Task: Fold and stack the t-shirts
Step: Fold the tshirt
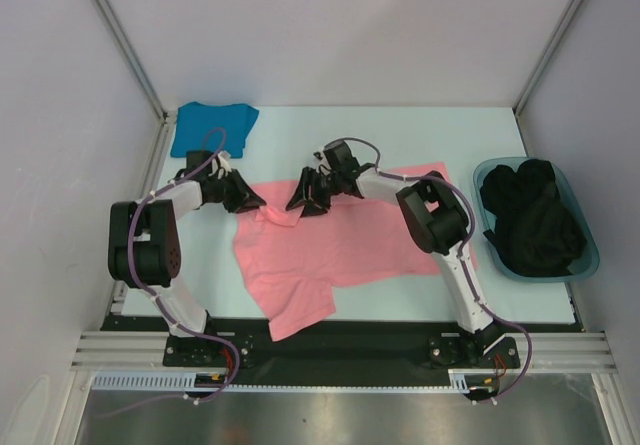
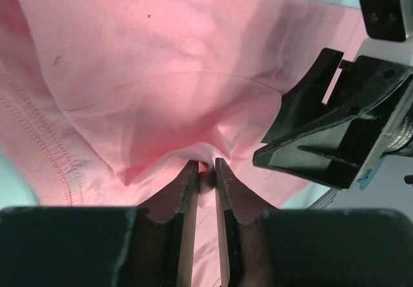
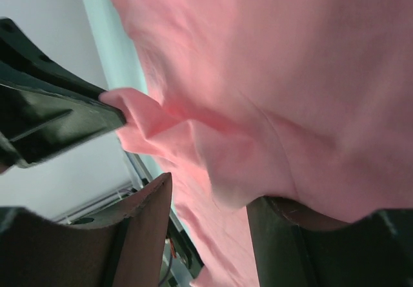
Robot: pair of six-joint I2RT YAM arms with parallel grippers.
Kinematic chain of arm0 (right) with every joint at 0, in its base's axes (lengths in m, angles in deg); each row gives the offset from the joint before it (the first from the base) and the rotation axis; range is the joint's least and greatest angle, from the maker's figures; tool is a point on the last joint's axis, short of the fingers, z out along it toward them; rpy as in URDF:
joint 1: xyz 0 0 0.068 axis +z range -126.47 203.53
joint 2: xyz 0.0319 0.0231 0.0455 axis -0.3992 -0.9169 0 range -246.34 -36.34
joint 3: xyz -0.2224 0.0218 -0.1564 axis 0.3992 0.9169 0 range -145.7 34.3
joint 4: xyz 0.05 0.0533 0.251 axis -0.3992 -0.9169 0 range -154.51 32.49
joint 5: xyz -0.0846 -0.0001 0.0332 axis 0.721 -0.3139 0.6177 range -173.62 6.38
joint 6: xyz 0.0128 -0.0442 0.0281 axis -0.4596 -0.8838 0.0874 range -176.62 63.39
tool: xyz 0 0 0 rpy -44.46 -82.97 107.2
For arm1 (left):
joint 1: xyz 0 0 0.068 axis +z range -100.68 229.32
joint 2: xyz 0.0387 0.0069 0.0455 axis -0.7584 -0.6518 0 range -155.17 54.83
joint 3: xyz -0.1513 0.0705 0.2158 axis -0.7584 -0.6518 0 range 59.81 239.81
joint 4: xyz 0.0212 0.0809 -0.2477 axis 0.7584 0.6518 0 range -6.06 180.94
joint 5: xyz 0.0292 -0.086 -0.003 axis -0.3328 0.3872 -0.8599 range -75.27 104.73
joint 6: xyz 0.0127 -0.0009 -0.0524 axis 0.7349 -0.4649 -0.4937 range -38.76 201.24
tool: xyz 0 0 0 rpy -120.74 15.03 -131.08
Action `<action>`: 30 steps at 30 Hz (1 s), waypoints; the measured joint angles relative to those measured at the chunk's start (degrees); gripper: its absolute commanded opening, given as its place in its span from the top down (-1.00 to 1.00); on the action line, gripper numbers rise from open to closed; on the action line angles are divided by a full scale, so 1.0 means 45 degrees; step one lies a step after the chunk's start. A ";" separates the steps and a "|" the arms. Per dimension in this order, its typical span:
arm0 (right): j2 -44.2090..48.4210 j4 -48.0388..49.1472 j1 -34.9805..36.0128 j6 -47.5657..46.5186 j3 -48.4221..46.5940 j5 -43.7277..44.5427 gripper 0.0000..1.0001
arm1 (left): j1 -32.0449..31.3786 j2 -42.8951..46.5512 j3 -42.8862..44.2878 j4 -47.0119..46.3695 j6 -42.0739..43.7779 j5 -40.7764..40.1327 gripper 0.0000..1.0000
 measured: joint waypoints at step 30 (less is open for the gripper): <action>0.1035 0.1107 -0.0695 0.1171 0.0845 -0.1010 -0.28 | 0.0000 -0.0865 0.0986 0.0903 0.0418 -0.1035 0.58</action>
